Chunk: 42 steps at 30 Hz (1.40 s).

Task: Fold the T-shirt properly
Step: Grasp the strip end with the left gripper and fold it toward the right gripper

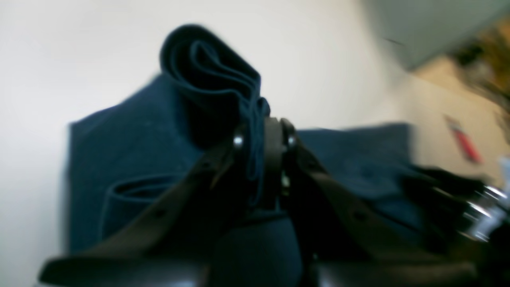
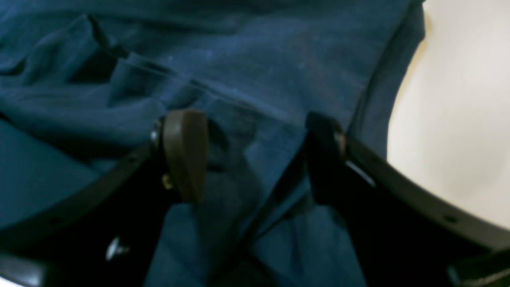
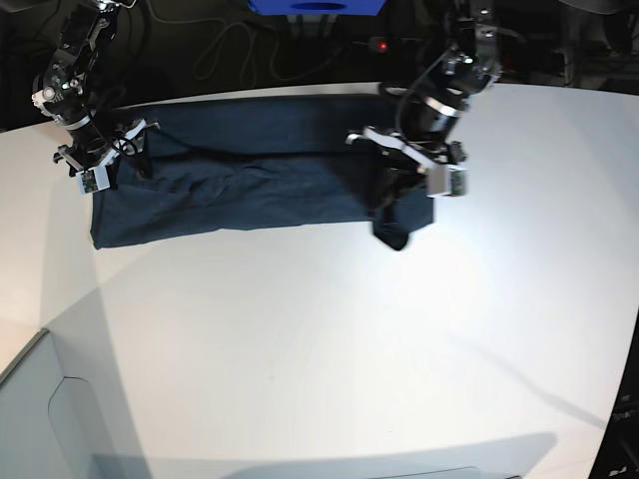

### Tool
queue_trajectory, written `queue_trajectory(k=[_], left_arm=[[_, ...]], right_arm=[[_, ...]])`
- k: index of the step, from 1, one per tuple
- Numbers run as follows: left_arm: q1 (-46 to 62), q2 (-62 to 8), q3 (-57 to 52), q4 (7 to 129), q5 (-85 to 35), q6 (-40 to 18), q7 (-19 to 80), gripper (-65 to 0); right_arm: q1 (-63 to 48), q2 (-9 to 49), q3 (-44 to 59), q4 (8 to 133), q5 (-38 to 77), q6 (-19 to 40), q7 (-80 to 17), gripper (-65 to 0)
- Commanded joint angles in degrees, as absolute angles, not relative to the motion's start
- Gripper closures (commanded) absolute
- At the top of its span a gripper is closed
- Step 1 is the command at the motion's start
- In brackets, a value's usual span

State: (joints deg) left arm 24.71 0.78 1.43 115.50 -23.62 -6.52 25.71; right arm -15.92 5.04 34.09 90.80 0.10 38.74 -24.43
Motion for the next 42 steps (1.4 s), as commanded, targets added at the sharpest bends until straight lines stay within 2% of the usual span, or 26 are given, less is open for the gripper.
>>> queue_trajectory(k=[1,3,7,11,30,42], left_arm=[[23.87,0.75,3.03,115.82,-24.31,-6.99,24.31,0.0],[23.25,0.75,6.11,114.33,-24.31,-6.37,24.31,0.0],[20.70,0.22,11.56,109.85,-24.31,-1.19,24.22,0.0],[18.15,0.13,14.29,106.42,-24.31,0.04,24.13,0.0],[10.33,0.66,25.98,95.87,-24.31,0.13,24.13,0.0],[7.87,1.89,26.51,93.85,-24.31,0.13,24.13,0.0]], right_arm=[[-15.69,5.76,34.33,91.91,1.01,40.00,-22.99,-36.5],[-15.69,5.76,34.33,91.91,1.01,40.00,-22.99,-36.5],[-15.69,5.76,34.33,91.91,1.01,40.00,-22.99,-36.5],[-15.69,5.76,34.33,92.00,1.01,40.00,-22.99,-36.5],[-15.69,6.90,34.33,92.00,1.01,40.00,-22.99,-36.0],[-15.69,6.90,34.33,92.00,1.01,40.00,-22.99,-36.0]])
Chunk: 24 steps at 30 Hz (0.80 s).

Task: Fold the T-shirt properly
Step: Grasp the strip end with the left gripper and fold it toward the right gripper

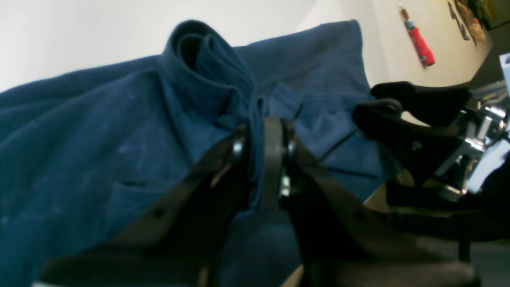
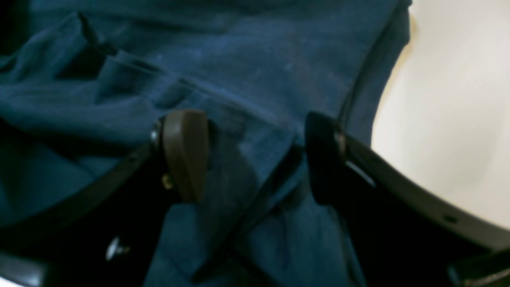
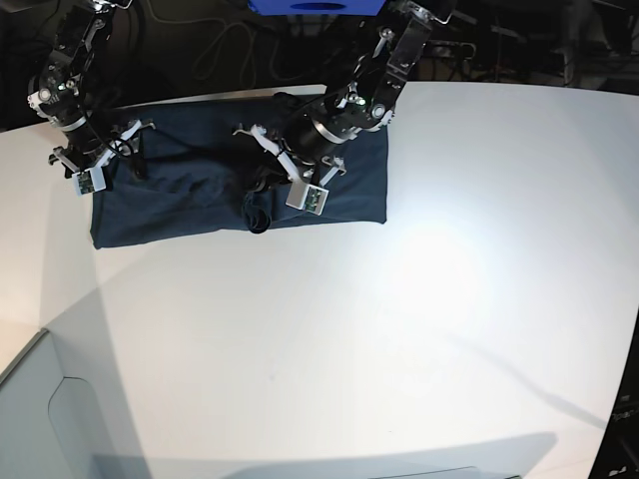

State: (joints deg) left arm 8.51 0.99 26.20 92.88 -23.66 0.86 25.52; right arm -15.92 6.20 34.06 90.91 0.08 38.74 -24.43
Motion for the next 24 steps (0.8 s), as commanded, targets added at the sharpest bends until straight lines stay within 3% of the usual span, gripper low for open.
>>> queue_trajectory(k=[1,9,24], left_arm=[[7.87,1.98,26.51,93.85,-24.31,0.13,24.13,0.0],[7.08,2.24,28.88,93.93,-24.22,0.22,24.13,0.0],[7.16,6.46,28.97,93.93,-10.24,0.22,24.40,0.0]], right_arm=[[-15.69,6.90,34.33,92.00,1.01,40.00,-22.99,-36.0],[-15.69,6.90,34.33,92.00,1.01,40.00,-22.99,-36.0],[-15.69,7.60,34.33,92.62,1.01,40.00,-23.08,-36.4]])
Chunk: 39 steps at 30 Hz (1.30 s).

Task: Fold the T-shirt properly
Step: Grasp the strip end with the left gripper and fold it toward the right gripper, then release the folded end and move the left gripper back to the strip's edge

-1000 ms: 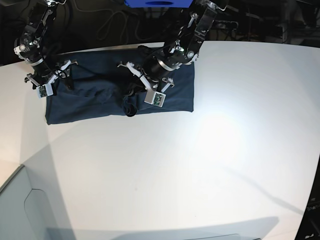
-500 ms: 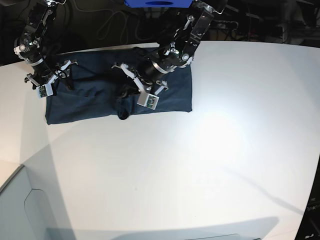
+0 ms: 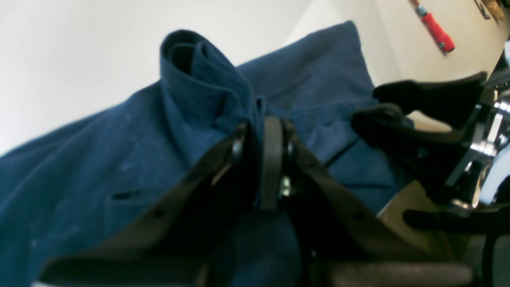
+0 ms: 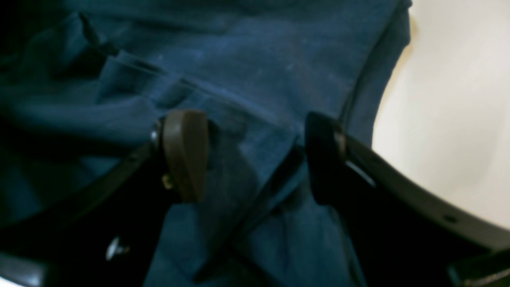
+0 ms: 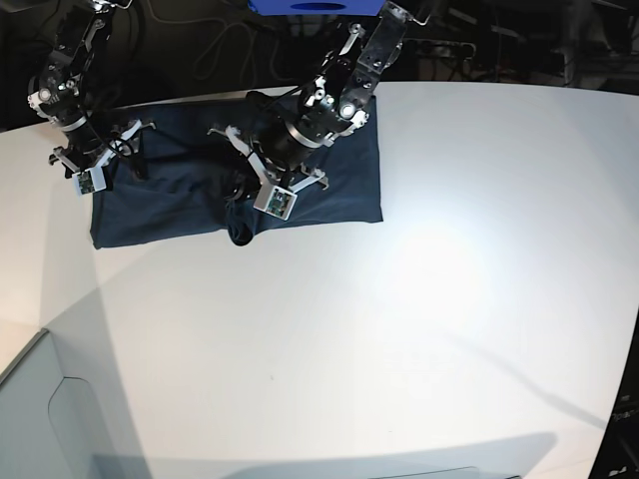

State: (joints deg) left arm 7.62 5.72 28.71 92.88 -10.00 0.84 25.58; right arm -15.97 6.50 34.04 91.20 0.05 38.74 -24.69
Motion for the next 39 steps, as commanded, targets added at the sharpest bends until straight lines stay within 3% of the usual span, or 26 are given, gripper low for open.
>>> queue_trajectory(k=[1,5,10,13,20,25,33,39], left_arm=[[7.16,6.46,29.32,93.93,-10.07,0.22,24.66,0.0],[7.08,6.37,30.81,93.85,-9.89,0.22,24.84,-0.1],[7.60,6.37,30.90,93.93,-9.98,0.22,24.84,-22.2],[7.69,5.85,32.66,94.64,-9.98,0.22,24.31,-30.0],[10.42,1.98,33.89,105.45,-10.07,0.22,24.57,-30.3],[15.52,-3.12,24.92,111.34,-10.51,0.22,24.22,-27.2],[15.87,-3.21,19.65,103.69,-10.59,-0.13,24.22,-14.1],[12.26,0.13,27.38,95.69,-10.59,-0.22,24.75,-12.1]], right_arm=[[-15.69,7.60,34.33,92.88,1.01,40.00,-23.08,-36.4],[-15.69,7.60,34.33,92.88,1.01,40.00,-23.08,-36.5],[-15.69,7.60,34.33,92.88,1.01,40.00,-23.08,-36.5],[-15.69,7.60,34.33,92.88,1.01,40.00,-23.08,-36.5],[-15.69,7.60,34.33,93.32,1.01,40.00,-23.08,-36.5],[-15.60,7.60,34.33,93.32,1.01,40.00,-23.08,-36.5],[-15.52,7.60,34.33,93.32,1.01,40.00,-23.08,-36.5],[-14.81,7.60,34.68,93.32,1.01,40.00,-23.08,-36.5]])
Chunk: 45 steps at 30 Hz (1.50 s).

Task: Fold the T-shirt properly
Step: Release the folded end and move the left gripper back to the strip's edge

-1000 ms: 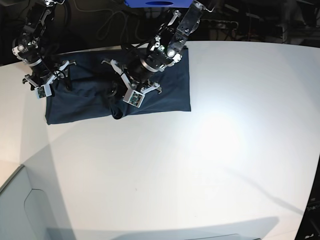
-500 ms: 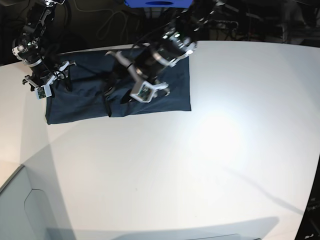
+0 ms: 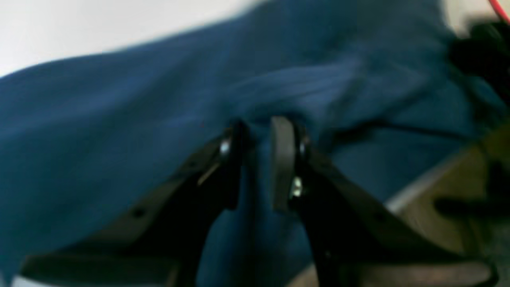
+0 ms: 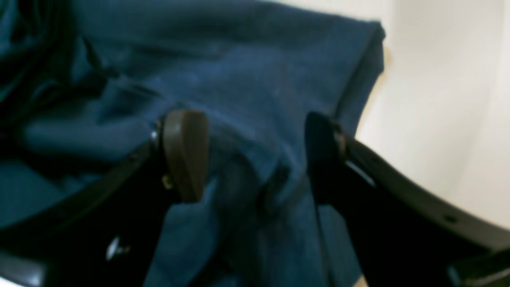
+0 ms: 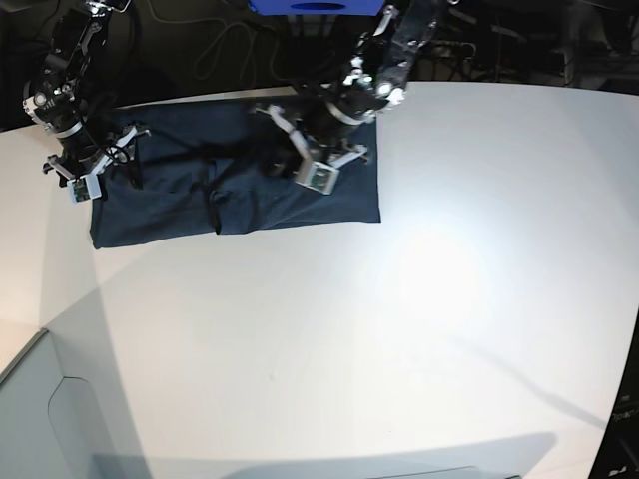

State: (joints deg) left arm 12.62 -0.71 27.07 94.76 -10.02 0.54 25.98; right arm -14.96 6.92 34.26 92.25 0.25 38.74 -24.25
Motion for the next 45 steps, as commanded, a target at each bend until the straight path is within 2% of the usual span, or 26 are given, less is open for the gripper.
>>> queue_trajectory(k=[1,9,13,17,19,22,25,29,34,39,45], left_arm=[[11.47,0.31,29.05,94.73,-10.59,-0.22,24.75,-12.1],[4.79,-0.22,47.16,93.14,-10.59,-0.22,24.40,-12.1],[3.47,-0.31,51.30,93.32,-10.59,-0.31,24.40,-12.1],[3.91,-2.68,49.71,96.40,-10.59,-0.04,24.22,-12.1],[4.97,-4.09,46.29,99.30,-10.59,-0.04,24.22,-12.1],[7.43,-5.49,38.55,103.43,-10.68,-0.04,24.22,-12.1],[10.33,-5.76,27.65,106.77,-14.20,-0.31,24.22,-12.1],[13.58,-5.76,10.07,107.47,-26.51,-0.31,24.57,-12.1],[16.04,-7.08,-2.95,107.38,-35.74,-0.31,24.84,-12.1],[17.45,-7.87,-8.22,105.89,-36.79,-0.22,24.84,-12.1],[17.36,-7.69,-6.90,98.77,-37.14,-0.22,24.57,-12.1]], right_arm=[[-14.73,7.60,34.68,93.32,1.01,40.00,-23.08,-36.5],[-14.64,9.27,35.82,93.32,1.10,40.00,-22.99,-36.5],[-13.32,9.19,39.78,93.32,1.19,40.00,-23.08,-36.8],[-12.97,9.19,41.98,93.23,1.19,40.00,-23.16,-43.9],[-12.88,9.27,41.98,92.79,1.19,40.00,-23.16,-49.1],[-12.18,9.19,41.98,92.70,1.19,40.00,-23.16,-52.7],[-11.74,9.19,41.89,90.33,1.19,40.00,-23.16,-53.6],[-9.80,9.19,41.80,85.05,1.19,40.00,-23.16,-53.6],[-8.84,9.27,41.71,80.66,1.19,40.00,-23.16,-53.6],[-8.66,9.27,41.63,77.14,1.19,40.00,-23.16,-53.1],[-7.60,9.27,39.69,73.19,1.10,40.00,-23.16,-51.1]])
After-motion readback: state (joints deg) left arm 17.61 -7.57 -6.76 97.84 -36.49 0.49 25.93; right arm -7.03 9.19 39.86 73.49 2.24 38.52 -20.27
